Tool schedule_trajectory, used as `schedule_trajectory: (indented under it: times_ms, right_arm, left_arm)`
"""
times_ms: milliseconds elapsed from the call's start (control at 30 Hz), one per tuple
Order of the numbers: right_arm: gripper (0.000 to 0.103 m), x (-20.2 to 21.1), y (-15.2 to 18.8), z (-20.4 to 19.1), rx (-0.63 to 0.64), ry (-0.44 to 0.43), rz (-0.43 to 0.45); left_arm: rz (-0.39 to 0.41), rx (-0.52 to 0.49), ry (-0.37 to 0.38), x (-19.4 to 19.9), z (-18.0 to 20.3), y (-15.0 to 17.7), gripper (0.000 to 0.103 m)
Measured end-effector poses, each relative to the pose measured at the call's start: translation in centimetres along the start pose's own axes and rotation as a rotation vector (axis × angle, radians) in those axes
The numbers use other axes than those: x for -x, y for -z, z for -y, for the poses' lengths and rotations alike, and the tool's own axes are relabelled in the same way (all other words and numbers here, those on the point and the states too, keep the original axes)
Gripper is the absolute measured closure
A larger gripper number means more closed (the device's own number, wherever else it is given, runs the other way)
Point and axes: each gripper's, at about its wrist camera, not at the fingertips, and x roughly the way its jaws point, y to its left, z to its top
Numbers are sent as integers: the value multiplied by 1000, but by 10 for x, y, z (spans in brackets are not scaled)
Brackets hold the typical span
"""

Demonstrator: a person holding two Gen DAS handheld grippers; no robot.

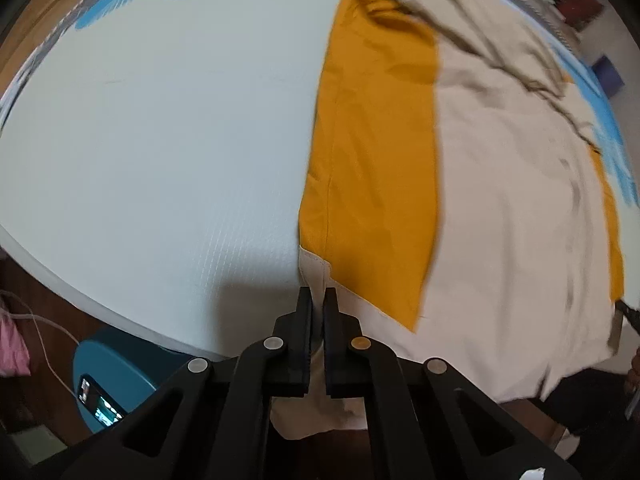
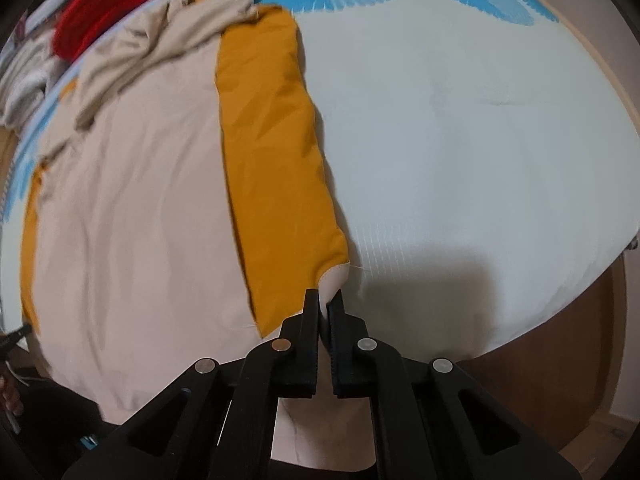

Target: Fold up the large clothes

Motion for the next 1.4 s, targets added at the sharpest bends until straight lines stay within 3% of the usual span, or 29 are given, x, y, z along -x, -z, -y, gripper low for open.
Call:
schedule_trajectory:
  times_ms: [33,267,633,900,1033,1167,1400]
  right_arm:
    - [99,18,8,11,-4,-15,21]
    - [99,99,10,-10,20,-134,195]
    - [100,176,14,-5,34,-253,325]
    - [100,246,78,28,34,-294,393]
    - [100,262,96,50,-9,-310,409]
    - [100,253,75,56,-34,-312,401]
    - [100,189,-40,32,-28,-282,347]
  left_arm:
    - [19,-29,9,13,5,-1,101]
    - [101,-89,135,65,27,1,102]
    - [147,-145,288,137,-10,10,103]
    - [158,-171,391,197,-39,50,103]
    - [160,-142,439,204,-47,52,103]
    - [156,-119,440,189,-38,25,103]
    - [121,-30,433,118,-22,-82,103]
